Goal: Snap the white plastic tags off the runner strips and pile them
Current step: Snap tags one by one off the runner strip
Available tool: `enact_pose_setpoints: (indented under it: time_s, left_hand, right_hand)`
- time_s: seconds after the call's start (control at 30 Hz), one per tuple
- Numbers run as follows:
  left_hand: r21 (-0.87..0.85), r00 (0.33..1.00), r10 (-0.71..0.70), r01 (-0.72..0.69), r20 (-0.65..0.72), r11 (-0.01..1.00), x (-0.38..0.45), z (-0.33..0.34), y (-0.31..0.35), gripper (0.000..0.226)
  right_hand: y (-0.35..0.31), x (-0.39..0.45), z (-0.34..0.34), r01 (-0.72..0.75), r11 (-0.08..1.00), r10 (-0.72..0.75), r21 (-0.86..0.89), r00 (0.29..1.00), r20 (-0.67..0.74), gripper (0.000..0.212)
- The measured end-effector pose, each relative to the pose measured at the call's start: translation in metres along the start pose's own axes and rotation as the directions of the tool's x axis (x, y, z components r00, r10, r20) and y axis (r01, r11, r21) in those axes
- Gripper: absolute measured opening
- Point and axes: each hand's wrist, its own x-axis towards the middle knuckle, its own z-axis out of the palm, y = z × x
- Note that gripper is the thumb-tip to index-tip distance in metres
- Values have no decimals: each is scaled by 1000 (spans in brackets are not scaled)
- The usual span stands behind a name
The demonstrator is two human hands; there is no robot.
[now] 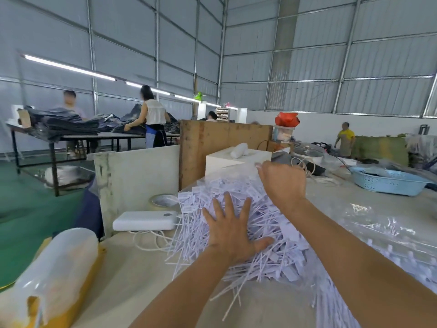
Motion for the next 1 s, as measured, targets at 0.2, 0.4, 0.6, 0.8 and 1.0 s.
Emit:
enact_pose_setpoints:
  time_s: [0.2, 0.4, 0.6, 0.8, 1.0]
  left_hand:
    - [57, 999, -25, 23, 42, 998, 15, 2, -2, 115]
    - [-9, 997, -51, 52, 66, 999, 17, -7, -4, 114]
    - [-13, 994, -101, 100, -34, 995, 6, -2, -20, 102]
    - [-17, 991, -110, 112, 77, 994, 1, -28, -19, 105]
    - [276, 996, -87, 90, -22, 957, -30, -66, 3, 73]
  right_hand:
    - [17, 21, -3, -197, 892, 286, 407, 943, -171, 50]
    - [50, 6, -7, -254, 901, 338, 352, 919, -202, 52]
    - [81, -22, -1, -362, 883, 389, 299, 921, -32, 49]
    - [80, -35, -43, -203, 933, 82, 296, 923, 375, 49]
    - [80, -90, -107, 193, 924, -177, 330, 981, -78, 35]
